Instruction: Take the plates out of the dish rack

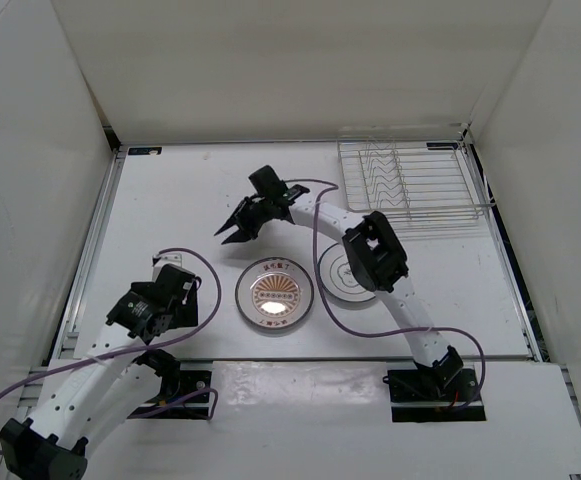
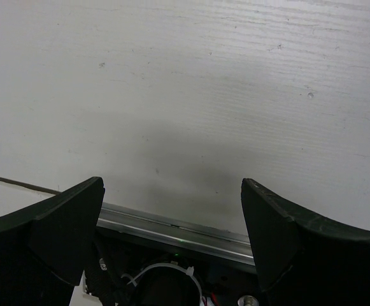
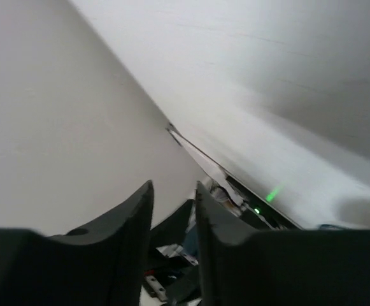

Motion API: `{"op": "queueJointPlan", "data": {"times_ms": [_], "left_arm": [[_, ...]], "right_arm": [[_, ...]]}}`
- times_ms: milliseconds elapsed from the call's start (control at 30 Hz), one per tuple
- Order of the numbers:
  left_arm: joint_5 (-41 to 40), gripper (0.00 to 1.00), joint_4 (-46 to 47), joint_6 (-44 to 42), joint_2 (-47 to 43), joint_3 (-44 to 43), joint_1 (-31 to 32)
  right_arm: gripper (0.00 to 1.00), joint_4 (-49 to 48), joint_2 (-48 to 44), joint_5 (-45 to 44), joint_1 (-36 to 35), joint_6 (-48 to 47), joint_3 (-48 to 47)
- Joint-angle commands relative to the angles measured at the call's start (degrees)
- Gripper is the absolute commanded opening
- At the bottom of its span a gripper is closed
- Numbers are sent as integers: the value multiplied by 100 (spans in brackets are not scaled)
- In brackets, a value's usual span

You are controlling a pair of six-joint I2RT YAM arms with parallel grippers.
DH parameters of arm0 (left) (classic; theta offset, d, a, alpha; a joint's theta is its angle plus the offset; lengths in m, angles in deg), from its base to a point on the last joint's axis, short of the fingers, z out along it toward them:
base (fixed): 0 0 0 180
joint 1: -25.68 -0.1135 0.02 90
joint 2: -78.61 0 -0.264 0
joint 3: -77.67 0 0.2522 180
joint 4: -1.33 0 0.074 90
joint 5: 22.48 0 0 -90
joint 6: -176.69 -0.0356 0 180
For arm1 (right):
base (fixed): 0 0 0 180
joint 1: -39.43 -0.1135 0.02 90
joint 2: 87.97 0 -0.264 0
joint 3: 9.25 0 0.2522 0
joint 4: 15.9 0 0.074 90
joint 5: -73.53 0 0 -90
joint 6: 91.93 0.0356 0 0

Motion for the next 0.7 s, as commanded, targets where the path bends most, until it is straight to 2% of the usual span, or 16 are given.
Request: {"op": "queueJointPlan", "data": {"times_ms": [0, 67, 133, 200, 233, 267, 300, 333, 400, 433, 500, 533, 600, 667], "left_arm": [[-174, 100, 1, -246, 24, -285, 11], [-34, 100, 27, -379, 68, -372, 11], [106, 100, 132, -616, 112, -486, 11], [116, 100, 176, -756, 147, -566, 2], [116, 100, 185, -792, 208, -714, 11], [90, 100, 194, -853, 243, -750, 11], [72, 100, 177, -880, 261, -838, 11], [64, 100, 176, -889, 348, -891, 11], [28, 100, 168, -942, 401, -953, 11], [11, 100, 176, -950, 454, -979, 11], [-24, 100, 185, -950, 533, -1023, 2], [-33, 100, 203, -933, 568, -1014, 11], [-33, 100, 264, -933, 665, -1014, 2], [10, 100, 343, -968, 770, -1067, 11]], "right_arm": [[39, -1376, -1062, -209, 76, -99, -175], [44, -1396, -1178, -307, 155, -275, -438], [52, -818, -1468, -290, 260, -939, -965], [56, 513, -1861, -360, 418, -1784, -1177], [63, 1356, -2238, -795, 584, -2779, -1134], [64, 2008, -2938, -991, 629, -3111, -760], [65, 2319, -3197, -1211, 673, -3454, -608], [71, 2905, -3444, -2144, 743, -4301, -441], [79, 3714, -4478, -2853, 753, -4695, 382], [88, 3807, -4927, -3483, 770, -4870, 604], [90, 3982, -5491, -4626, 797, -4890, 1360], [90, 4192, -6190, -4858, 797, -4837, 2041], [90, 4361, -6608, -5403, 814, -4661, 2441], [90, 4353, -7467, -5693, 806, -4653, 3265]]}}
